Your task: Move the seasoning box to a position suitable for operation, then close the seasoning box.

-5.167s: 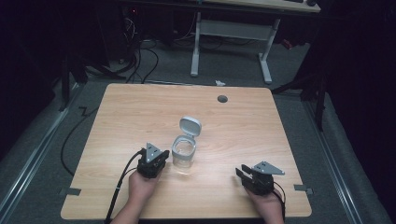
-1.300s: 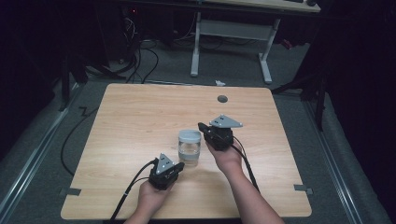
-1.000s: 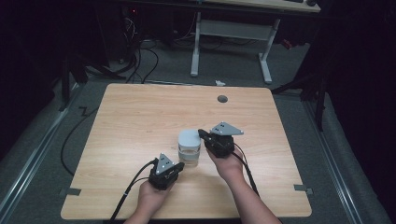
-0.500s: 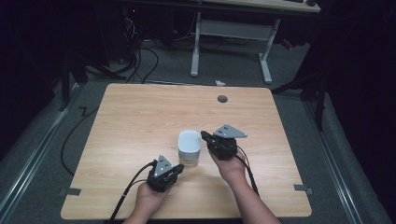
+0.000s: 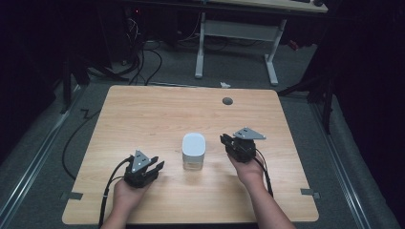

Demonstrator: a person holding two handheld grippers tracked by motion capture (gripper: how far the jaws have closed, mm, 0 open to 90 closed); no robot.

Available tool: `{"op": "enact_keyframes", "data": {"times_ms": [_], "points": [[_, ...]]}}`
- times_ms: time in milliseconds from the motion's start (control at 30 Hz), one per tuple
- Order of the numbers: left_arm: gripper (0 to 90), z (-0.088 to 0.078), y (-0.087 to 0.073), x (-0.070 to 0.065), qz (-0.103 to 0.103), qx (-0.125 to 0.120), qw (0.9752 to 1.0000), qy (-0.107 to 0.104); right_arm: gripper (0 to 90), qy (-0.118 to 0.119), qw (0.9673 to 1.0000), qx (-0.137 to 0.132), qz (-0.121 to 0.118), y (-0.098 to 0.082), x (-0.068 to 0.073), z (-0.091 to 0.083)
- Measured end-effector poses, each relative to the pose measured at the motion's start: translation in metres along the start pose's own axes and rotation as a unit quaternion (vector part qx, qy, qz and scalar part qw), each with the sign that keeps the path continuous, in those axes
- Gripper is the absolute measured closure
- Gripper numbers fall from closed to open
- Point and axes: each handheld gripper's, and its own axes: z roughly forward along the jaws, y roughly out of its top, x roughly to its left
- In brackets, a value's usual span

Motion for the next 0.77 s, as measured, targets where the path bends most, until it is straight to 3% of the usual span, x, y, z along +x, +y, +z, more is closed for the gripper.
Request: {"op": "enact_keyframes", "data": {"times_ms": [100, 233, 467, 500, 533, 667, 767], "points": [[62.4, -0.003, 0.002, 0.016, 0.0, -0.002, 0.9998, 0.022, 75.3, -0.006, 1.0, 0.003, 0.006, -0.007, -0.01, -0.005], [60.9, -0.009, 0.006, 0.036, -0.019, 0.0, 0.9988, 0.046, 69.0, -0.017, 0.9997, 0.011, 0.017, -0.02, -0.027, -0.012], [58.5, -0.021, 0.015, 0.056, -0.039, -0.022, 0.9967, 0.067, 58.2, -0.07, 0.9964, 0.016, 0.044, -0.057, -0.061, -0.035], [58.4, -0.021, 0.015, 0.056, -0.039, -0.022, 0.9967, 0.067, 58.2, -0.07, 0.9964, 0.016, 0.044, -0.057, -0.061, -0.035], [58.3, -0.025, 0.014, 0.06, -0.039, -0.022, 0.9963, 0.073, 53.9, -0.087, 0.9949, 0.014, 0.05, -0.071, -0.068, -0.047], [57.8, -0.032, 0.009, 0.064, -0.047, -0.019, 0.9954, 0.081, 47.5, -0.098, 0.993, -0.002, 0.065, -0.099, -0.069, -0.069], [57.5, -0.033, 0.006, 0.061, -0.044, -0.017, 0.9955, 0.083, 43.4, -0.101, 0.9929, -0.004, 0.064, -0.107, -0.067, -0.073]]}}
